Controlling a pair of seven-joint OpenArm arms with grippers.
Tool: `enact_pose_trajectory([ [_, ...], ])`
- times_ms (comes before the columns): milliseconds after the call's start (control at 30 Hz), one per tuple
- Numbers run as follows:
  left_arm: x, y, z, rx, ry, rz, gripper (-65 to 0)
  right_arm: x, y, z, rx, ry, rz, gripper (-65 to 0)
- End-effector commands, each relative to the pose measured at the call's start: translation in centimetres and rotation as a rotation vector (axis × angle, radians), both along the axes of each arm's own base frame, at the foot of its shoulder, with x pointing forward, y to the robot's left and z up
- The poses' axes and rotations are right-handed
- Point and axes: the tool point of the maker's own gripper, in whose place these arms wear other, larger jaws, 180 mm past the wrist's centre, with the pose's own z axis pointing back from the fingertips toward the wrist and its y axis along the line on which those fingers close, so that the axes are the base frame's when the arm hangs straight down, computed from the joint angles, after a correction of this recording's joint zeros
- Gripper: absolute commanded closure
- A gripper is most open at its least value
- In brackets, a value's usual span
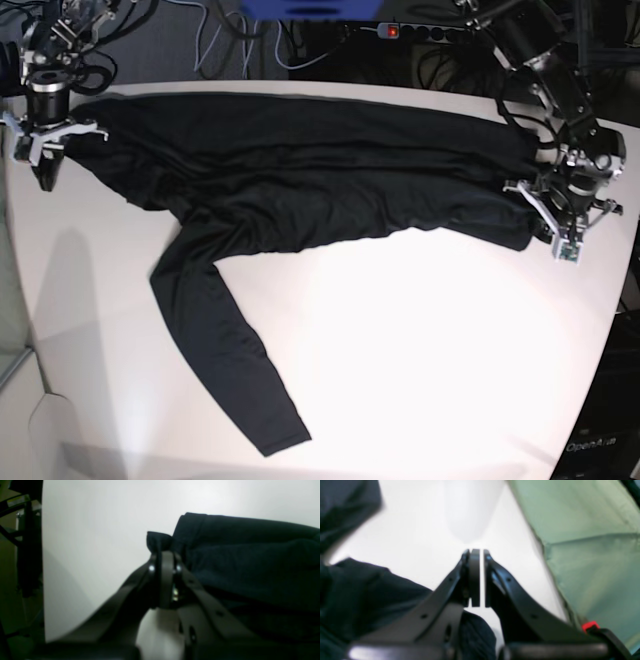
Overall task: Fold the T-shirt properly
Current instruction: 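Lift both side edges and fold them toward the hem, then release and regrasp the folded edge with the right gripper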
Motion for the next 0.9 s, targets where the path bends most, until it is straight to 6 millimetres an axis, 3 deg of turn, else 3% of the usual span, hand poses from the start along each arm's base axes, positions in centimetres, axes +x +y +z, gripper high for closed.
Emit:
enact_pose_trajectory([
  [0, 0.6, -0.1, 1.0, 0.000, -0.043, -0.001, 0.0, -0.1, -0.1, 1.3, -0.018, -0.058, -0.001, 0.0],
  [333, 0.5, -0.3, 0.7, -0.006, -0.036, -0.002, 0.0, 0.2, 0.8, 1.8, -0.014, -0.107, 0.014, 0.0],
  [533, 0.2, -0.3, 0.5, -0.007, -0.033, -0.004, 0.0, 2.5, 2.7, -2.3, 0.006, 0.084, 0.060, 0.0],
  [633, 0.2, -0.3, 0.5, -0.007, -0.033, -0.004, 0.0, 4.1, 2.7, -2.8, 0.030, 0.129, 0.046, -0.2],
  [733, 0.2, -0.3, 0.5, -0.007, -0.033, -0.004, 0.0, 5.6, 2.4, -3.2, 0.011, 0.201, 0.037, -5.1],
  [867, 0.2, -0.3, 0.5, -0.007, -0.033, -0.004, 0.0, 7.1, 2.1, -3.1, -0.018, 0.254, 0.031, -18.7],
])
